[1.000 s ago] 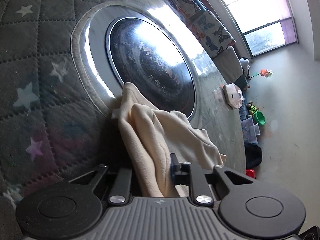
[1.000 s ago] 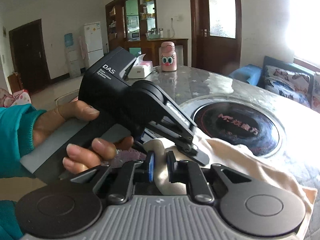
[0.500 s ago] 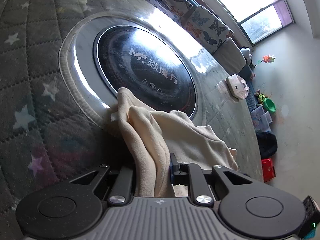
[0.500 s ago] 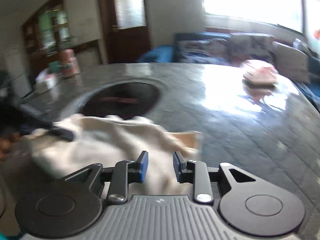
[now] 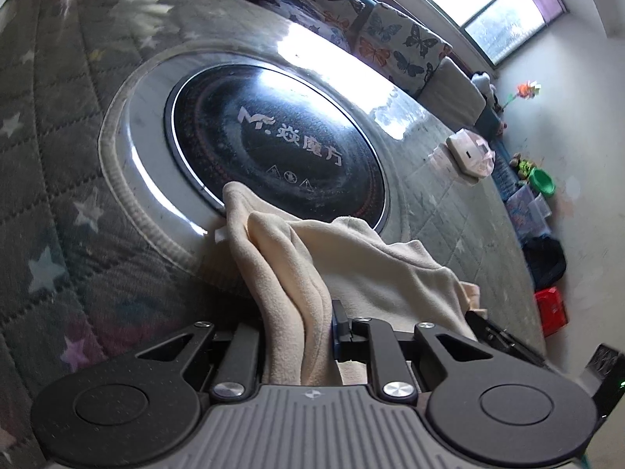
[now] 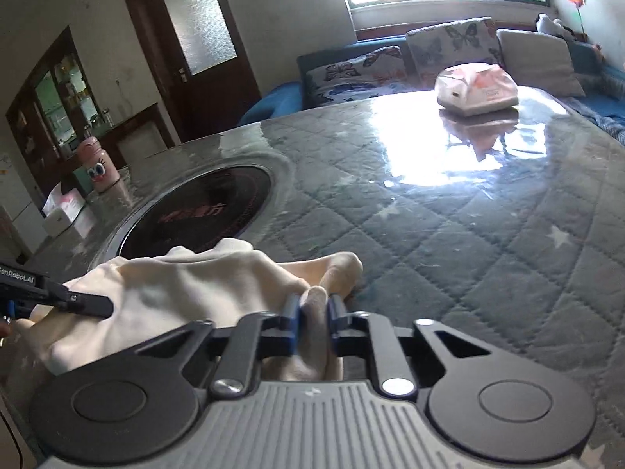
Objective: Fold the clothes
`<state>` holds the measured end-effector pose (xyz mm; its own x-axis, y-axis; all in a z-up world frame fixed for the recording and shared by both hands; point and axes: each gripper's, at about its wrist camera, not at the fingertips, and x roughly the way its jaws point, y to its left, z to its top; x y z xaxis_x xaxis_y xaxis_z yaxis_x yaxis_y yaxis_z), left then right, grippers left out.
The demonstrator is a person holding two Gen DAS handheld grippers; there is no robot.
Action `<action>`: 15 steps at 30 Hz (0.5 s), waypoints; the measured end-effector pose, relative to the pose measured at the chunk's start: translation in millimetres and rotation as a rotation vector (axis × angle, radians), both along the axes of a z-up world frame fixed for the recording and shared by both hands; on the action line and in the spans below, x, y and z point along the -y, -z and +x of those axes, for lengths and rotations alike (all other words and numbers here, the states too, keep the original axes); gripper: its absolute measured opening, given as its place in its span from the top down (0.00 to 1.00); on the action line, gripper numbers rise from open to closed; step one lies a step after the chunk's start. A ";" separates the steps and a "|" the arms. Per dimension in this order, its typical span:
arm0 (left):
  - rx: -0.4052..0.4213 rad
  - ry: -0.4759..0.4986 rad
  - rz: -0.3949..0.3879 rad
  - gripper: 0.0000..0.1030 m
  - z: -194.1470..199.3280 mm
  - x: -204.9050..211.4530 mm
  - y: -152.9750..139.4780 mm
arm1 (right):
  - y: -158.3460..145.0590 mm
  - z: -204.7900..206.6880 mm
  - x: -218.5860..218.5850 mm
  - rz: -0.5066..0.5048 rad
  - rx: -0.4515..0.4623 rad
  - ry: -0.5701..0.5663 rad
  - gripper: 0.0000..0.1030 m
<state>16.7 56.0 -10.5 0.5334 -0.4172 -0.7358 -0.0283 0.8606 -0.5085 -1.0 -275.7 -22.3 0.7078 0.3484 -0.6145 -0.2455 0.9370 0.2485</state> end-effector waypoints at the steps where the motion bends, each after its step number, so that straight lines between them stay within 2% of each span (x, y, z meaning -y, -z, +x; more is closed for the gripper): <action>1: 0.006 0.009 0.015 0.84 0.2 2.2 -2.3 | -3.4 -2.1 -0.7 -0.004 0.010 0.000 0.90; 10: 0.133 0.148 0.076 0.86 20.1 42.2 -46.0 | -53.1 -15.9 12.5 -0.037 0.138 0.022 0.92; 15: 0.164 0.211 0.062 0.86 42.4 77.8 -56.6 | -78.3 -8.9 36.8 -0.094 0.190 0.081 0.92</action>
<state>59.1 -21.8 46.1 0.5531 -0.4887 -0.6747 0.2336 0.8684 -0.4375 -9.9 -312.5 56.0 0.8370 0.2336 -0.4949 -0.2027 0.9723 0.1161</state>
